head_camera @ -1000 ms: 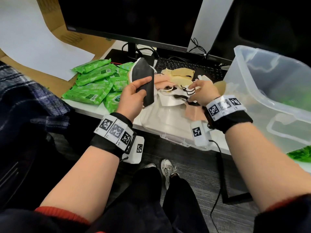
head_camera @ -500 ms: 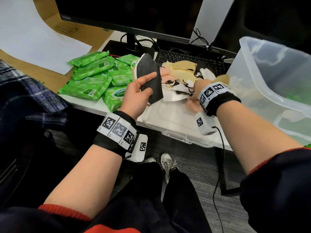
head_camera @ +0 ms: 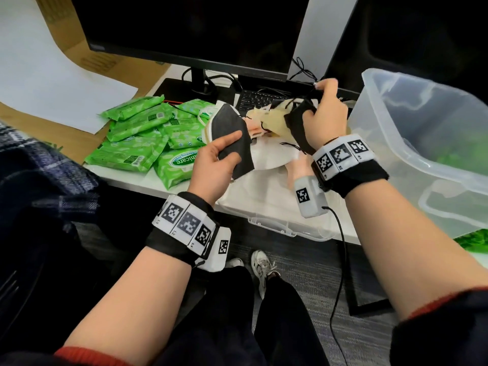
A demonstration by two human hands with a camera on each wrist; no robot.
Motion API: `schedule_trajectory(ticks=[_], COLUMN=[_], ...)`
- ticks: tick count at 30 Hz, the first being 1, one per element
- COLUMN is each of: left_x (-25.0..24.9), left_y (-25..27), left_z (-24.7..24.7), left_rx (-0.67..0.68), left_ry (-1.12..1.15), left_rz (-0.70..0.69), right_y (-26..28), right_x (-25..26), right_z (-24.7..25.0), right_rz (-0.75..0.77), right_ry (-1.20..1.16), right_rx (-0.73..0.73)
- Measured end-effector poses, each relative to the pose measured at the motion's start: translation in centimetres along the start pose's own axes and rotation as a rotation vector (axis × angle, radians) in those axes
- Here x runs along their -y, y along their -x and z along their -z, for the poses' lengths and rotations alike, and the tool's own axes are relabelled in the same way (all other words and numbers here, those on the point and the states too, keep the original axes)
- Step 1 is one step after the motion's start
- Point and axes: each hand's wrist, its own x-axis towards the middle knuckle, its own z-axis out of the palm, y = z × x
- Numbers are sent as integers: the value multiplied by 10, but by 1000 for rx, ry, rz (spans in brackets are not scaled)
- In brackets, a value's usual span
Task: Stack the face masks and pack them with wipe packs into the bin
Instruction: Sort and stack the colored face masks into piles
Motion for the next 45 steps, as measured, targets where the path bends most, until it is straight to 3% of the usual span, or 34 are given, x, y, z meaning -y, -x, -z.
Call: schedule_trajectory(ticks=[4, 8, 12, 17, 22, 26, 28, 39, 42, 45], left_x=[-6, -10, -13, -8, -9, -10, -11, -4, 1, 4], left_y=[9, 17, 22, 18, 14, 13, 12, 10, 7, 3], left_z=[-10, -21, -20, -13, -7, -2, 2, 7, 10, 12], left_rx=[41, 104, 180, 41, 39, 39, 54, 63, 30, -14], left_ry=[89, 180, 234, 112, 36, 102, 131, 136, 154, 137], left_rz=[-19, -21, -89, -31, -16, -21, -5, 32, 21, 11], right_y=[17, 42, 64, 69, 71, 63, 61, 62, 60, 55], right_x=[17, 31, 43, 40, 33, 21, 18, 26, 22, 19], right_z=[12, 13, 14, 14, 15, 16, 18, 15, 16, 15], right_rz=[32, 11, 45, -29, -61, 20, 39, 201, 177, 94], right_ry=[-325, -610, -691, -795, -830, -341, -216, -258, -322, -473], right_rx=[91, 305, 486, 589, 546, 476, 504, 380, 355, 239])
